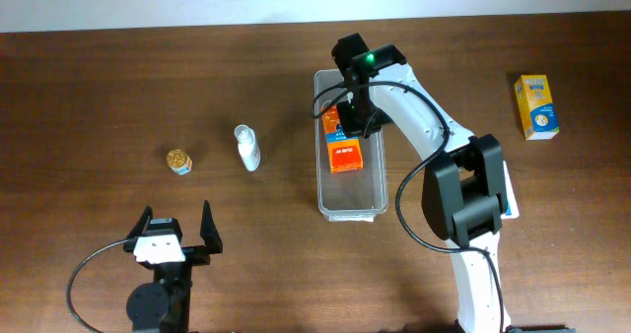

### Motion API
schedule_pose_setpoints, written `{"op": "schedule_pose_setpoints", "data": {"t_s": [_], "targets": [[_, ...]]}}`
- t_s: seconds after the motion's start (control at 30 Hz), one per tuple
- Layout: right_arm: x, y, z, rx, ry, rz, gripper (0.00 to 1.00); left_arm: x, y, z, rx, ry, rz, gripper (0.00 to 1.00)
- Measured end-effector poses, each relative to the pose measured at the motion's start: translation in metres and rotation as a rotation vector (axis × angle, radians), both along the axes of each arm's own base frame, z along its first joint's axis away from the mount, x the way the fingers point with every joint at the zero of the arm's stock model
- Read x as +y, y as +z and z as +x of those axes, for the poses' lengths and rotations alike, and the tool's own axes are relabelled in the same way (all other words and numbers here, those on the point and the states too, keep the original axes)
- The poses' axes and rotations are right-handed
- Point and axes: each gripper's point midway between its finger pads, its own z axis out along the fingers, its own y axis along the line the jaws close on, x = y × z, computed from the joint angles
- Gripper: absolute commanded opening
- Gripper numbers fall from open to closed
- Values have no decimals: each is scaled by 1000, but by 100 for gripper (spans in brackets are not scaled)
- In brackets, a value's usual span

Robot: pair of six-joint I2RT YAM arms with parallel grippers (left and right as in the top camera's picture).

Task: Pack container
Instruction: 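Lower the orange box upright into the container and release it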

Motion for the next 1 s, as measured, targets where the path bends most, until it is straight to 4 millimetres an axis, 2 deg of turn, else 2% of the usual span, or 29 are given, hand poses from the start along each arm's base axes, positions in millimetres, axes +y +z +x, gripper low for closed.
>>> {"op": "schedule_pose_setpoints", "data": {"t_s": [0.57, 1.0], "targets": [[11, -5, -7, 38, -9, 66, 4, 0, 0, 0, 0, 0, 0, 99], [20, -5, -5, 36, -66, 116, 4, 0, 0, 0, 0, 0, 0, 99]]}}
